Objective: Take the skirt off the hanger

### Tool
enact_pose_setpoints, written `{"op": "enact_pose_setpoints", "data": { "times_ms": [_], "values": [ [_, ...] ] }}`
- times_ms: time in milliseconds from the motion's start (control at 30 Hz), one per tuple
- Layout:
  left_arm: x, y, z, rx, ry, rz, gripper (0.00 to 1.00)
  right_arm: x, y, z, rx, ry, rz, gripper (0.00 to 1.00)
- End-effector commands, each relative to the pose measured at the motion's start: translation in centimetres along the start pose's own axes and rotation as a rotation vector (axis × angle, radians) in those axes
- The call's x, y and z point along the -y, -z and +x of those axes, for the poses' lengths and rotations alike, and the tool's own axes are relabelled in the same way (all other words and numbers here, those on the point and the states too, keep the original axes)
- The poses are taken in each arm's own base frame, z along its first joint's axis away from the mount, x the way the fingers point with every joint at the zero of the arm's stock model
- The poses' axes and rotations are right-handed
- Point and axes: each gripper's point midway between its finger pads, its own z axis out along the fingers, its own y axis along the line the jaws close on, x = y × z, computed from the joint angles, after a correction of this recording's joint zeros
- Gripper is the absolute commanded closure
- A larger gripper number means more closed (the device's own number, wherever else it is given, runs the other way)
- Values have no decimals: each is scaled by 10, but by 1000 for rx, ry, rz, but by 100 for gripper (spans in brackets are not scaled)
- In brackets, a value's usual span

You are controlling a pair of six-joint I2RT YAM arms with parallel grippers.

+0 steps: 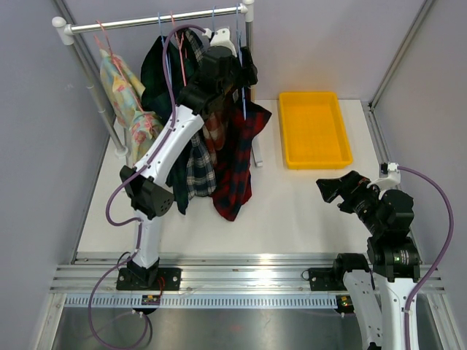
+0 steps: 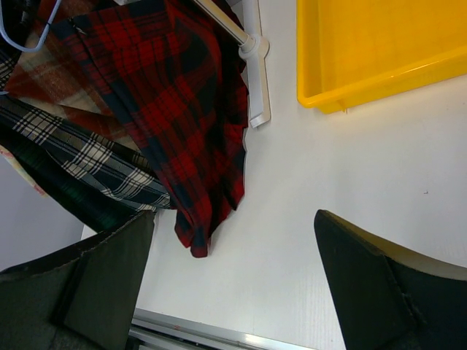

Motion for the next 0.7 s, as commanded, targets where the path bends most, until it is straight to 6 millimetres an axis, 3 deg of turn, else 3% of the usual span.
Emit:
{"op": "enact_pose_setpoints", "data": {
  "times_ms": [0, 67, 100, 233, 267, 467, 533, 667],
  "values": [
    [8, 9, -29, 78, -19, 32, 24, -9, 4, -8, 25, 32, -32, 1],
    [6, 9, -29, 77, -26, 24, 39, -9, 3, -7, 22, 30, -32, 1],
    [7, 10, -29, 76, -26, 23, 57, -8, 3, -7, 22, 29, -30, 1],
    [9, 13, -31, 79, -39, 16, 96, -8, 4, -6, 23, 30, -32, 1],
    [8, 14, -32, 86, -42, 4, 100, -8, 4, -6, 22, 30, -32, 0],
    [22, 32, -46, 117, -94, 2, 100, -8, 4, -6, 25, 31, -34, 1],
    [33, 48, -58, 151, -134, 6, 100, -9, 3, -7, 28, 34, -38, 1],
    [36, 77, -82, 218, -152, -39, 100, -21, 1, -14, 23, 59, -84, 0]
  ]
}}
